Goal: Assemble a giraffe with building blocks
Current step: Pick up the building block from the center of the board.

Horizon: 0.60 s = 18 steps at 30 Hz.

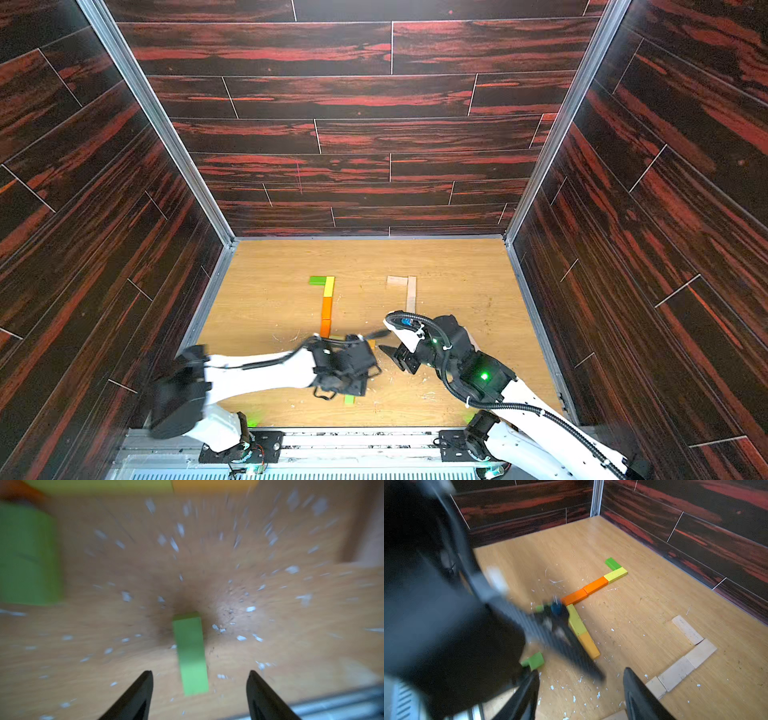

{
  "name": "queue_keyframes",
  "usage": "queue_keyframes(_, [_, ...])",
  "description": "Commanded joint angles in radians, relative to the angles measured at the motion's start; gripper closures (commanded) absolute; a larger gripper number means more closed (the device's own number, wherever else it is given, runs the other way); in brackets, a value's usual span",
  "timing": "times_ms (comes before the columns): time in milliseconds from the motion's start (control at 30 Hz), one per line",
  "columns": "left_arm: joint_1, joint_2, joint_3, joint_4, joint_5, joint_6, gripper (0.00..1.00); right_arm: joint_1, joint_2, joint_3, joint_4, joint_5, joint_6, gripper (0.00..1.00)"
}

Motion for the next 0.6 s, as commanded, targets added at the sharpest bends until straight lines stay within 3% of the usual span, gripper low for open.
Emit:
queue_keyframes(0, [0.000,0.005,0.026,-0.005,-0.001,-0.054,0.26,-0.001,0.000,0.012,-0.019,0.012,0.021,0.36])
queue_keyframes(200, [-0.001,0.026,-0.019,0.039,0.040,-0.075,0.24,-0.001,0.021,0.014,-0.010,0.014,0.022,0.36])
queue_keyframes(567, [-0.007,0.044,-0.059,0.088,0.099,-0.067,0.47,0.000,0.031,0.013,-0.015,0.042,0.022,0.36])
